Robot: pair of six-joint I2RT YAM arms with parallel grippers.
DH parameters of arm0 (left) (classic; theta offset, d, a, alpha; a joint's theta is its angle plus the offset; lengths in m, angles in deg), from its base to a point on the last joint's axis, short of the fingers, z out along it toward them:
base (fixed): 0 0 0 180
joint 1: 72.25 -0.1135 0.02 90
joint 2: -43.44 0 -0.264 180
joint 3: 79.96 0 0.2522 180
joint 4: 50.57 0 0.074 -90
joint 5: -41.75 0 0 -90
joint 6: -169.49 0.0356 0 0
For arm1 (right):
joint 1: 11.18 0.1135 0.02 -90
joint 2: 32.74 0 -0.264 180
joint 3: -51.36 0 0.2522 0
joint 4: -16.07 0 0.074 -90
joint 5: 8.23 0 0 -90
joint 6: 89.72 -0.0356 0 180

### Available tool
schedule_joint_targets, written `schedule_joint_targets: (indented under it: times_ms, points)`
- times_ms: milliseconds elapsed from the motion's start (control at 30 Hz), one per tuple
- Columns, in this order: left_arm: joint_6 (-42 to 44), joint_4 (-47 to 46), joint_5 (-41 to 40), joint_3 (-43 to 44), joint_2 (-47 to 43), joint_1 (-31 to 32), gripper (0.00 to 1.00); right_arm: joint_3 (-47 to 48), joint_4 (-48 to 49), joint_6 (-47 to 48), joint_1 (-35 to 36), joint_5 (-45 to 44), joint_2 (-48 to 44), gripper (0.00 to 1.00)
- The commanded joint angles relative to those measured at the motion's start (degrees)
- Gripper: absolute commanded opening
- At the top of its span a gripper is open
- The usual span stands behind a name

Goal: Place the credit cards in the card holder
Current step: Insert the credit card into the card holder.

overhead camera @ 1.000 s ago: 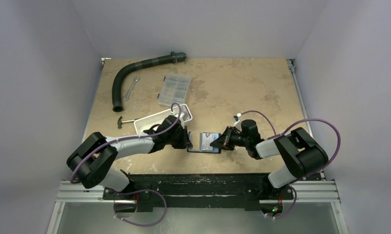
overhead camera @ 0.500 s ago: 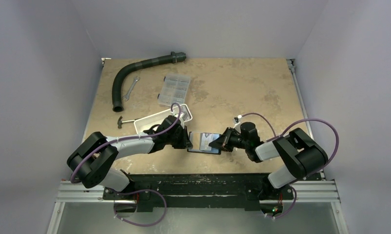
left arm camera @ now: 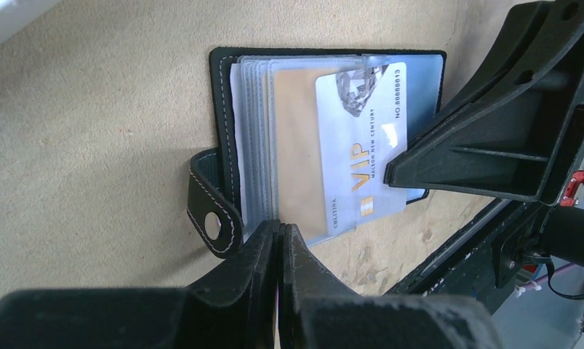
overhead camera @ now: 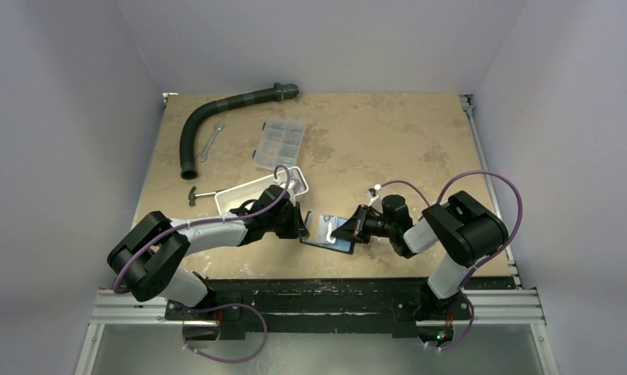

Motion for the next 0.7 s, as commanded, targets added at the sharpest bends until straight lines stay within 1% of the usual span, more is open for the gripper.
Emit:
schedule_joint_targets:
  times_ms: [0, 67, 133, 333, 400, 533, 600, 667]
  points:
    - [0.12, -0.21, 0.41, -0.75, 0.72, 0.12, 0.05, 2.1, 0.48, 4.7, 0.82, 6.51, 4.05, 0.0]
    - [0.13, -0.12, 0.53, -0.73, 0.72, 0.08, 0.05, 2.19, 2.78, 4.27, 0.85, 6.99, 5.72, 0.0]
    - [-0.02, -0.12, 0.67, -0.74, 0.59, 0.07, 0.05, 1.57, 7.08, 1.5, 0.87, 5.96, 7.31, 0.0]
    - [-1.23, -1.75, 2.04, -1.48, 0.54, 0.07, 0.05, -1.57, 25.03, -9.02, 2.36, 0.26, 13.0, 0.0]
    - [-1.46, -1.86, 2.37, -1.63, 0.33, 0.11, 0.05, -1.79, 29.44, -11.35, 3.29, -0.87, 15.26, 0.0]
    - [-1.83, -1.73, 3.01, -1.81, -1.17, 0.05, 0.06, -2.18, 33.95, -13.51, 4.92, -3.01, 18.07, 0.0]
    - [-1.89, -0.9, 2.86, -1.31, -2.78, 0.12, 0.07, -2.89, 34.57, -13.55, 4.99, -4.04, 17.93, 0.0]
    - [-1.46, 0.95, 1.97, -0.06, -4.81, 0.0, 0.1, -3.07, 33.69, -12.77, 4.94, -4.29, 17.42, 0.0]
